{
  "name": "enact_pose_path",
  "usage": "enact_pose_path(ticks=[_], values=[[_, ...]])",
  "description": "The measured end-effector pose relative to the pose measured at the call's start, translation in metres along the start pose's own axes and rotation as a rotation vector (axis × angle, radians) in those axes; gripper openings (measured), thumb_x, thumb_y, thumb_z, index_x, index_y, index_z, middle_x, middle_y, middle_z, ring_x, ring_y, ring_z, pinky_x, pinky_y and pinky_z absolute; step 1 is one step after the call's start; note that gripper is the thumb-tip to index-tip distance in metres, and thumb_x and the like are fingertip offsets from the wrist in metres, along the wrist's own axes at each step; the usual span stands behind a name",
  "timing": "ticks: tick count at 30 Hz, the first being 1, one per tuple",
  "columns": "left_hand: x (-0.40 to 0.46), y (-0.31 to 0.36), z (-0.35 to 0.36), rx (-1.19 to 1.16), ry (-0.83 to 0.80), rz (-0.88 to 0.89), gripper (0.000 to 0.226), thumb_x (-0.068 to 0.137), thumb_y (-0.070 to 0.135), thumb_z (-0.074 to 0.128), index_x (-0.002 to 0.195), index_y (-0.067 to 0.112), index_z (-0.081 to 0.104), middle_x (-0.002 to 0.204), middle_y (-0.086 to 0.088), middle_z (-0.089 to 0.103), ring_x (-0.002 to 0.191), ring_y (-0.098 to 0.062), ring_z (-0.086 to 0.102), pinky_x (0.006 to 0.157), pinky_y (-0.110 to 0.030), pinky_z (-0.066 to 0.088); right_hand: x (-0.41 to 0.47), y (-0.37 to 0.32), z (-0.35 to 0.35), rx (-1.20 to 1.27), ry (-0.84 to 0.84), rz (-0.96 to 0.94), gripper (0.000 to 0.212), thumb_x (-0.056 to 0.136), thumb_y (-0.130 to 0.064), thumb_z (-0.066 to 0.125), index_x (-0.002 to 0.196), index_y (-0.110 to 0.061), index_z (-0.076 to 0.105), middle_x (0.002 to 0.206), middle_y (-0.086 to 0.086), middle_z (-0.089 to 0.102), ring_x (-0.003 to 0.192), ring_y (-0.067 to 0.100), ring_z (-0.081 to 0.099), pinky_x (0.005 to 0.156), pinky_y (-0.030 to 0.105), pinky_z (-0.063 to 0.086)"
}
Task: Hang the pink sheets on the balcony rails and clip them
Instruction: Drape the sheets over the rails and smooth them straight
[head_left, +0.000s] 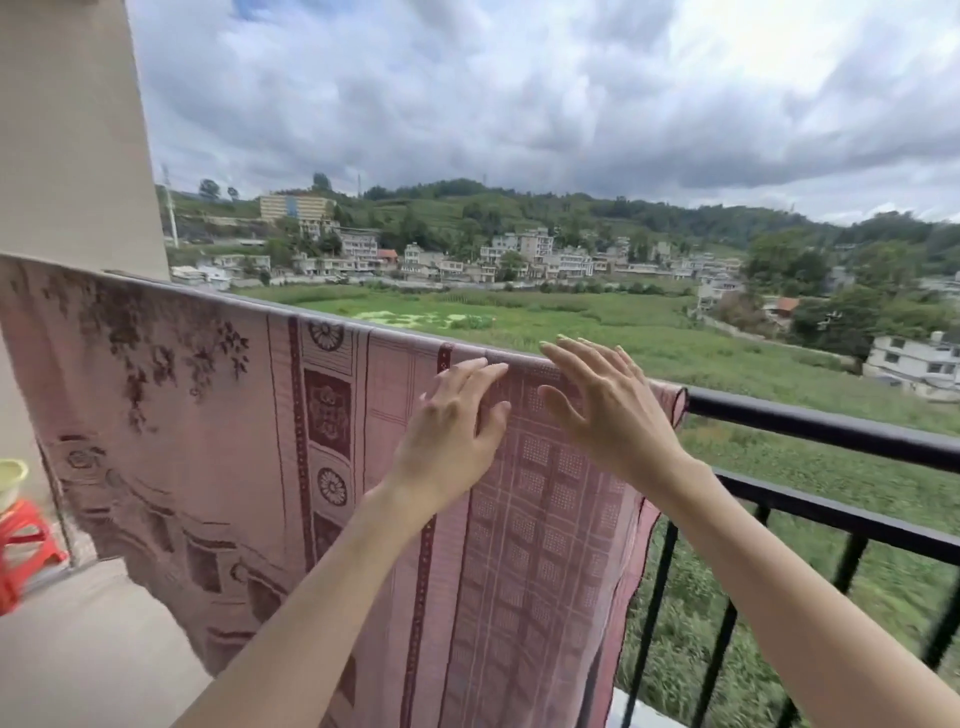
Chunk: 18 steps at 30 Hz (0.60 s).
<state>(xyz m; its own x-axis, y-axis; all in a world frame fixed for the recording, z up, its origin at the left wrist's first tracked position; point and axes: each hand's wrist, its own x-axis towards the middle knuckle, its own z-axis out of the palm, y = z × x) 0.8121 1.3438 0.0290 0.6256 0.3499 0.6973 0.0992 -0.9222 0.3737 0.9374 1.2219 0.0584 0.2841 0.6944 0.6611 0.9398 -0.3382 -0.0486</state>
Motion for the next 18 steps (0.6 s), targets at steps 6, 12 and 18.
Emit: enact_pose_path(ticks=[6, 12, 18], values=[[-0.027, -0.174, -0.123, 0.321, 0.070, -0.249, 0.058, 0.092, 0.047, 0.029, 0.145, 0.033, 0.012, 0.157, 0.005, 0.007, 0.144, -0.012, -0.001, 0.117, -0.040, -0.006, 0.089, -0.153, 0.112, 0.079, -0.130, -0.155, 0.066, 0.092, -0.054, 0.037, 0.147, -0.032, 0.008, 0.157, 0.001, 0.013, 0.145, 0.018, 0.008, 0.119, 0.043, 0.000], [-0.143, -0.199, -0.263, 0.425, 0.094, -0.331, 0.057, 0.095, 0.044, 0.031, 0.144, 0.039, 0.002, 0.157, 0.009, -0.004, 0.142, -0.007, -0.014, 0.114, -0.041, -0.015, 0.068, -0.321, 0.099, 0.177, -0.139, -0.310, 0.068, 0.092, -0.056, 0.035, 0.147, -0.034, 0.002, 0.158, -0.002, 0.007, 0.146, 0.017, 0.002, 0.118, 0.046, -0.002], [-0.196, -0.304, -0.376, 0.504, 0.092, -0.438, 0.058, 0.091, 0.052, 0.023, 0.144, 0.042, 0.001, 0.157, 0.009, -0.005, 0.142, -0.008, -0.016, 0.116, -0.046, -0.011, 0.114, -0.478, 0.147, 0.225, -0.161, -0.407, 0.068, 0.092, -0.056, 0.034, 0.147, -0.034, 0.001, 0.158, -0.002, 0.006, 0.146, 0.018, 0.001, 0.118, 0.046, -0.002]])
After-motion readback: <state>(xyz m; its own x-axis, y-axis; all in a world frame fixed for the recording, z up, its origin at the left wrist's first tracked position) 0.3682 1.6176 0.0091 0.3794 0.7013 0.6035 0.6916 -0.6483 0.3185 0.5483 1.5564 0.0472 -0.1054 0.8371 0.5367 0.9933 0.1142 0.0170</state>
